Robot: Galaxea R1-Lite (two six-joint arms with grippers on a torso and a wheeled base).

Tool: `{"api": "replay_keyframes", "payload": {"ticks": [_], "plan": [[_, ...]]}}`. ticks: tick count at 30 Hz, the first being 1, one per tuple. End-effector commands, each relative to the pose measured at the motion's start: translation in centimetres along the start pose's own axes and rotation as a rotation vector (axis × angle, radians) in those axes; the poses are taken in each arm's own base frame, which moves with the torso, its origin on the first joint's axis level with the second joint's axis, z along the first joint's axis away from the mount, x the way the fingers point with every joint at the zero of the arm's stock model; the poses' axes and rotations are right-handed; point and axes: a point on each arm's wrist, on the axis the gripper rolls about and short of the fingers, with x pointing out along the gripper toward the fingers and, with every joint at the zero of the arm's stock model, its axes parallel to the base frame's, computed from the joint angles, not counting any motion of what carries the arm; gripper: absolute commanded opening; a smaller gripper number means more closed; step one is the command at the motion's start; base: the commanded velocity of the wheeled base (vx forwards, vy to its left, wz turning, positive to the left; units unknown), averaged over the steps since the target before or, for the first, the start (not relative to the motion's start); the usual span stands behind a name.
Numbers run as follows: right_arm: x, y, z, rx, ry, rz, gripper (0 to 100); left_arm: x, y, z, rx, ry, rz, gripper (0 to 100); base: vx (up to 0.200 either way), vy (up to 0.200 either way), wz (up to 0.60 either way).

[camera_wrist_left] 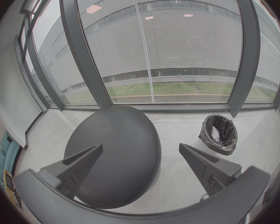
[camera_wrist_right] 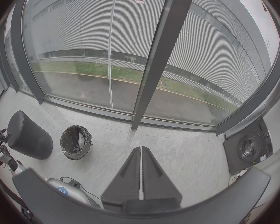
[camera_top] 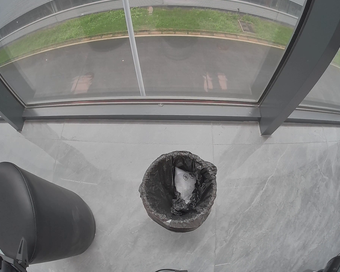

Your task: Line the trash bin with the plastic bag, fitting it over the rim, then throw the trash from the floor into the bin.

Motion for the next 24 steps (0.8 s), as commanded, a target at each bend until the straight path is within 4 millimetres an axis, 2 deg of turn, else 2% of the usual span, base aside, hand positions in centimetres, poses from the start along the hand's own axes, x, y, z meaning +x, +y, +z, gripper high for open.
{"api": "replay_keyframes", "payload": {"ticks": [1,7,12,16,20,24], "plan": [[-1.7,-1.4,-5.0,0.074,-0.085,-0.001,0,-0.1,-0.1,-0.3,0.021,-0.016,-0.008,100,0.000,0.000,0.00],[-2.3,-1.7,-6.6,0.090,-0.094,-0.016,0,-0.4,-0.3,-0.5,0.035,-0.042,-0.036,100,0.000,0.000,0.00],[-3.8,-2.0,-8.8,0.129,-0.120,-0.072,0,-0.4,-0.3,-0.5,0.038,-0.044,-0.074,100,0.000,0.000,0.00],[-5.1,-2.0,-11.0,0.171,-0.150,-0.110,0,-0.4,-0.4,-0.5,0.127,-0.054,-0.095,100,0.000,0.000,0.00],[-6.0,-1.7,-13.1,0.199,-0.172,-0.149,0,-0.2,-0.7,-0.4,0.112,-0.076,-0.195,100,0.000,0.000,0.00],[-7.2,-1.6,-14.6,0.236,-0.213,-0.189,0,-0.2,-0.7,-0.4,0.082,-0.083,-0.206,100,0.000,0.000,0.00]]}}
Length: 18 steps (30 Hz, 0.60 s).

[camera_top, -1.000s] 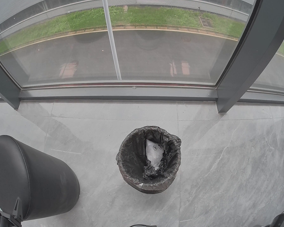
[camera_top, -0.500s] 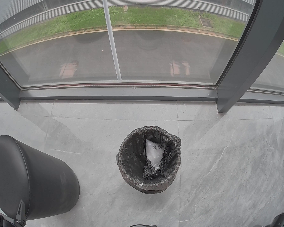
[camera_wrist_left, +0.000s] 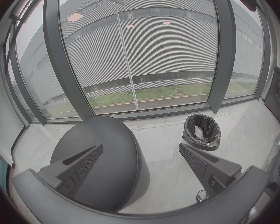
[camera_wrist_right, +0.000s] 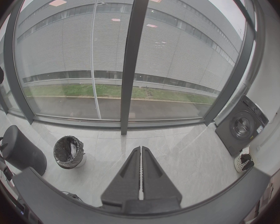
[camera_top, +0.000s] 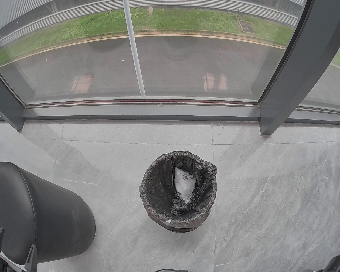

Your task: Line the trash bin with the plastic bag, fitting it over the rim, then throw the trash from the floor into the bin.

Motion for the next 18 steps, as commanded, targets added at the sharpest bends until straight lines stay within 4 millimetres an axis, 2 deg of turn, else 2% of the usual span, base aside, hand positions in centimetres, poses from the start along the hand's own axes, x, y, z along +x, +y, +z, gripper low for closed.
{"api": "replay_keyframes", "payload": {"ticks": [1,5,6,10,18], "plan": [[-2.3,-0.6,-2.3,0.060,-0.068,-0.058,0,0.1,0.0,-0.1,-0.016,0.001,-0.012,100,0.000,0.000,0.00],[-3.2,-0.8,-2.8,0.086,-0.098,-0.079,0,0.1,0.0,-0.1,-0.035,-0.008,-0.005,100,0.000,0.000,0.00],[-3.9,-0.7,-3.3,0.098,-0.112,-0.103,0,0.0,0.0,0.0,-0.104,-0.019,0.008,100,0.000,0.000,0.00],[-4.7,-0.8,-4.4,0.116,-0.137,-0.120,0,-0.2,0.1,-0.1,-0.197,-0.049,0.036,100,0.000,0.000,0.00],[-5.5,-0.4,-5.4,0.117,-0.133,-0.159,0,-0.2,0.2,-0.1,-0.140,-0.052,0.064,100,0.000,0.000,0.00]]}}
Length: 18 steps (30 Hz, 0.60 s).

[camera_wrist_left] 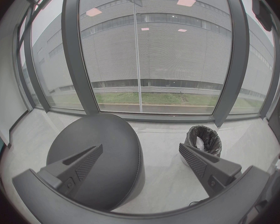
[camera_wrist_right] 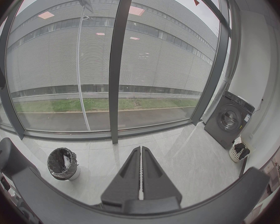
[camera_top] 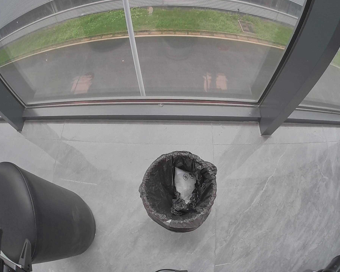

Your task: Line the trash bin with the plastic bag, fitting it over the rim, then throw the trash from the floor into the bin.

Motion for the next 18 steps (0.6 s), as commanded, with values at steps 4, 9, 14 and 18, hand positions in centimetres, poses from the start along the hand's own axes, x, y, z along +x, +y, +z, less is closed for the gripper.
{"api": "replay_keyframes", "payload": {"ticks": [4,9,14,18], "plan": [[-0.82,0.00,-1.08,0.000,0.002,-0.026,0,-0.13,0.04,0.00,-0.073,-0.017,0.002,100,0.000,0.000,0.00],[-0.86,0.00,-1.08,0.002,0.002,-0.028,0,-0.05,-0.12,-0.14,-0.061,-0.007,-0.069,100,0.000,0.000,0.00],[-1.05,0.24,-1.09,0.014,0.000,-0.043,0,0.21,-0.33,-0.69,0.048,-0.033,-0.151,100,0.000,0.000,0.00],[-0.95,0.34,-1.18,0.014,0.006,-0.045,0,0.23,-0.32,-0.73,0.008,-0.028,-0.146,100,0.000,0.000,0.00]]}}
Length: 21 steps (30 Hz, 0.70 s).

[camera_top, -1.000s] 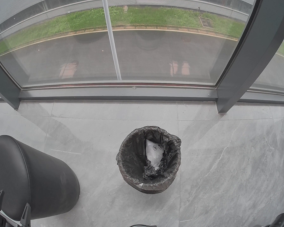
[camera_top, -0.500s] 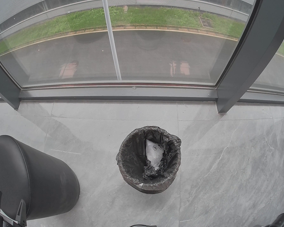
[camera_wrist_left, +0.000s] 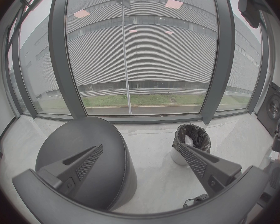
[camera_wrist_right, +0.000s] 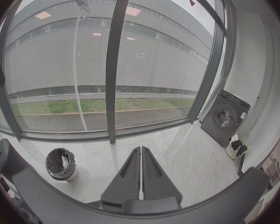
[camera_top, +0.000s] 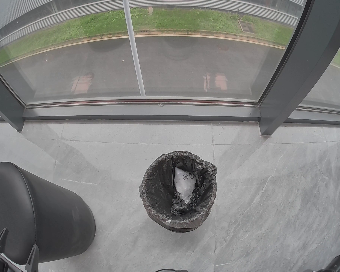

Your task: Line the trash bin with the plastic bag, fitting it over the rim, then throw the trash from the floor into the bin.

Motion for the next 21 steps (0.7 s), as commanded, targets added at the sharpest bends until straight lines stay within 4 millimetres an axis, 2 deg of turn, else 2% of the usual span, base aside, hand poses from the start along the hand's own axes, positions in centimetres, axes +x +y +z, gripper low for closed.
{"api": "replay_keyframes", "payload": {"ticks": [1,7,16,21], "plan": [[0.2,0.4,-0.1,-0.007,0.015,-0.013,0,0.1,0.0,-0.4,-0.041,-0.011,-0.006,100,0.000,0.000,0.00],[0.3,1.1,-0.4,-0.023,0.038,-0.044,0,0.1,0.0,-0.4,-0.044,-0.017,-0.003,100,0.000,0.000,0.00],[-0.8,2.4,-1.1,-0.027,0.068,-0.130,0,0.1,0.0,-0.4,-0.039,-0.017,-0.003,100,0.000,0.000,0.00],[-1.4,3.4,-3.2,-0.035,0.066,-0.188,0,0.1,0.0,-0.4,-0.039,-0.017,-0.003,100,0.000,0.000,0.00]]}}
